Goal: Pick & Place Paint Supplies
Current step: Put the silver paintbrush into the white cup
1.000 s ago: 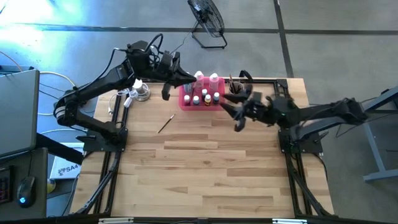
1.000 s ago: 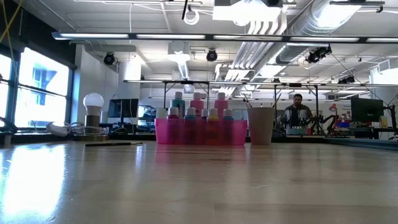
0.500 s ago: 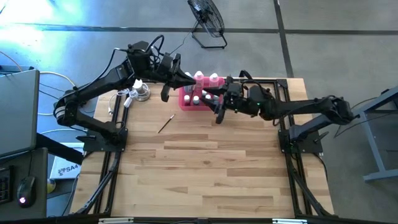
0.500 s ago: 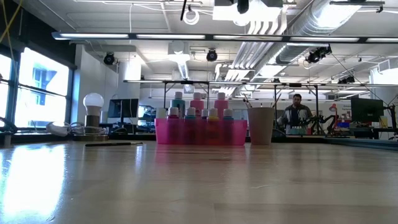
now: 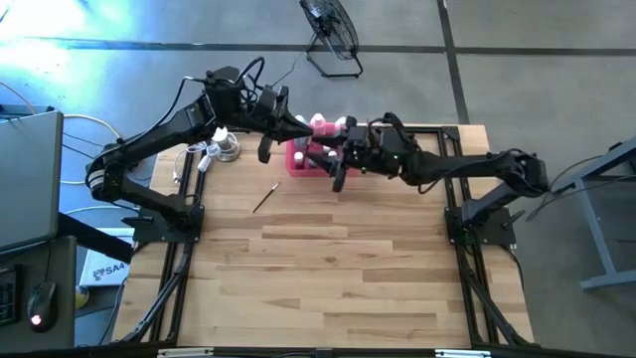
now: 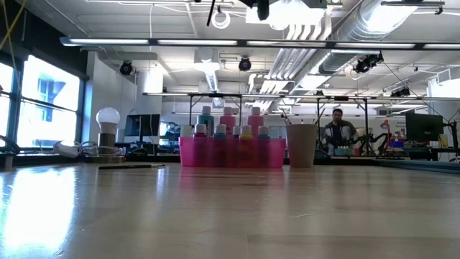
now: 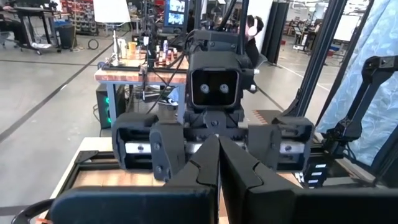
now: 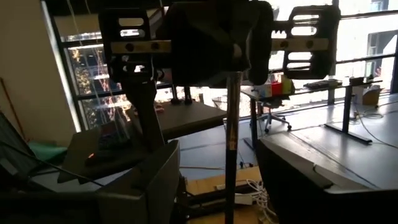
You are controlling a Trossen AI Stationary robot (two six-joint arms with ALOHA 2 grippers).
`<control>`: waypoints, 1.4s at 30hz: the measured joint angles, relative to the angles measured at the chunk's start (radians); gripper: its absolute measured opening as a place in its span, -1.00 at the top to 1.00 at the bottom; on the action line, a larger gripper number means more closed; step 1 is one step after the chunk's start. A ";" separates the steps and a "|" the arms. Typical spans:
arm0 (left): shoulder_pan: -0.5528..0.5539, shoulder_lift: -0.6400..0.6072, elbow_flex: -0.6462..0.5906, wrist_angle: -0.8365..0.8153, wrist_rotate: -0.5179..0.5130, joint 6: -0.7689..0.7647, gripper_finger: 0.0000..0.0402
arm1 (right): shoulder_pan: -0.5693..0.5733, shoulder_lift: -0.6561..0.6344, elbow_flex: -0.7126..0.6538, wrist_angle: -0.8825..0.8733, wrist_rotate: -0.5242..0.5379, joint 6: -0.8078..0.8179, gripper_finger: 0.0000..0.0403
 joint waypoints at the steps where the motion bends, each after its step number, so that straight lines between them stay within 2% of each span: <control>1: 0.000 0.000 0.000 0.000 -0.004 0.000 1.00 | -0.003 0.012 0.011 -0.004 -0.018 0.000 -0.02; 7: 0.000 0.000 0.000 -0.003 -0.007 0.000 1.00 | -0.008 0.044 0.043 0.000 -0.044 -0.001 -0.01; 10: 0.000 0.000 0.000 -0.010 -0.011 0.001 1.00 | -0.007 0.044 0.043 0.003 -0.042 -0.018 0.08; 25: -0.001 -0.002 0.000 -0.028 -0.048 0.027 1.00 | -0.009 0.044 0.042 0.021 -0.015 -0.050 0.90; 36: -0.001 -0.002 0.000 -0.014 -0.032 0.019 0.97 | -0.007 0.044 0.041 0.024 -0.022 -0.043 0.95; 39: 0.000 -0.002 0.000 -0.015 -0.037 0.019 0.85 | -0.007 0.044 0.041 0.021 -0.028 -0.045 0.95; 42: 0.000 -0.002 0.000 -0.017 -0.081 0.019 0.65 | -0.006 0.044 0.041 0.016 -0.051 -0.046 0.95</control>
